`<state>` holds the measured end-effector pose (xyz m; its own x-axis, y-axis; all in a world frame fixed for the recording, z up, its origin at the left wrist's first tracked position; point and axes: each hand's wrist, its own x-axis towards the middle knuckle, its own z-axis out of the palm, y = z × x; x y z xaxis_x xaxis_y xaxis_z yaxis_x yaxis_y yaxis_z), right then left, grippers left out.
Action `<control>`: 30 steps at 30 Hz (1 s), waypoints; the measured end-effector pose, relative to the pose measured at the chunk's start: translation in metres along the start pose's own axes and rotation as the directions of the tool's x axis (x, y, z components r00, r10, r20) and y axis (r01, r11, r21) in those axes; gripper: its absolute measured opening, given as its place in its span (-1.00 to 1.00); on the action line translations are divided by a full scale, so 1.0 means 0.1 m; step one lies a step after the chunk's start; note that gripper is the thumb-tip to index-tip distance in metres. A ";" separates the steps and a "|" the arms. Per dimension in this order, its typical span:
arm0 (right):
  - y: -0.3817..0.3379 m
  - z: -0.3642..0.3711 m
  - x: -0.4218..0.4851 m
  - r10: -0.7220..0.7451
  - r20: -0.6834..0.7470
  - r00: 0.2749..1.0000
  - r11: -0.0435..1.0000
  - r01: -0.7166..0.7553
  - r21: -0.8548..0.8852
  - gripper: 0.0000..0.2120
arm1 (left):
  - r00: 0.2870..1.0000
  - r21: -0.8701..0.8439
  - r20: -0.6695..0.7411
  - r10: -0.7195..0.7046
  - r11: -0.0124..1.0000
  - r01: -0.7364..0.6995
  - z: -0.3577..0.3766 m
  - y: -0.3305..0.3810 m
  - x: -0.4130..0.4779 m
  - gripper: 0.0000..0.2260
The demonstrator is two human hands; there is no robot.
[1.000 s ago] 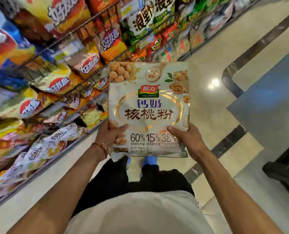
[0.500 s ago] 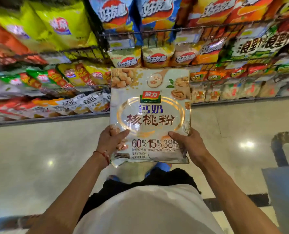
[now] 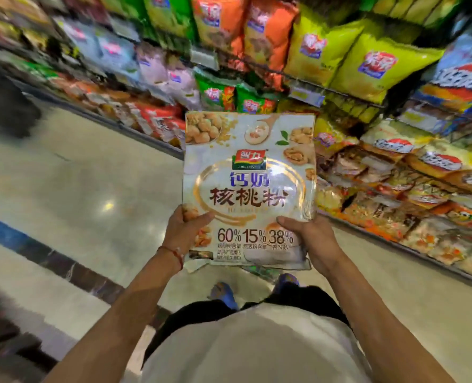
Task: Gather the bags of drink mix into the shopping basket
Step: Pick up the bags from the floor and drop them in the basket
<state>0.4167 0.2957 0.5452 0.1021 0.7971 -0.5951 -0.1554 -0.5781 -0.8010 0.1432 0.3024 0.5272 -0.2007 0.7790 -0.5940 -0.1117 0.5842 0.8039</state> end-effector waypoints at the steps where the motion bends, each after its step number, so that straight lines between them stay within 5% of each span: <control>1: -0.05 0.21 0.05 -0.001 0.034 0.999 1.000 0.002 -0.022 -0.61 | 0.999 -0.022 -0.032 -0.007 1.000 0.006 -0.19 0.03 0.03 -0.68; 7: -0.39 1.36 0.37 0.041 0.197 0.980 0.990 -0.013 -0.141 -0.68 | 0.978 -0.222 -0.175 -0.115 0.972 0.075 -1.10 0.16 0.24 -0.73; 10: -0.52 1.88 0.62 0.101 0.293 0.951 0.979 -0.043 -0.200 -0.65 | 0.956 -0.345 -0.236 -0.171 0.935 0.082 -1.44 0.24 0.40 -0.59; 19: -0.94 3.47 1.53 0.185 0.582 0.792 0.940 0.031 -0.340 -0.60 | 0.873 -0.488 -0.412 -0.259 0.873 0.028 -2.31 0.76 0.93 -0.80; 26: -1.24 4.70 1.89 0.198 0.676 0.710 0.872 0.187 -0.452 -0.61 | 0.799 -0.558 -0.533 -0.277 0.825 -0.086 -3.00 1.12 1.27 -0.77; 30: -1.29 5.48 1.93 0.205 0.659 0.723 0.838 0.219 -0.501 -0.60 | 0.776 -0.580 -0.552 -0.305 0.809 -0.095 -3.57 1.26 1.47 -0.77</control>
<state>-0.0818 0.6194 0.5688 -0.6059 0.5729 -0.5520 0.3840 -0.3970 -0.8336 -0.2475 0.4090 0.5522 -0.6591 0.3005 -0.6894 -0.6360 0.2664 0.7242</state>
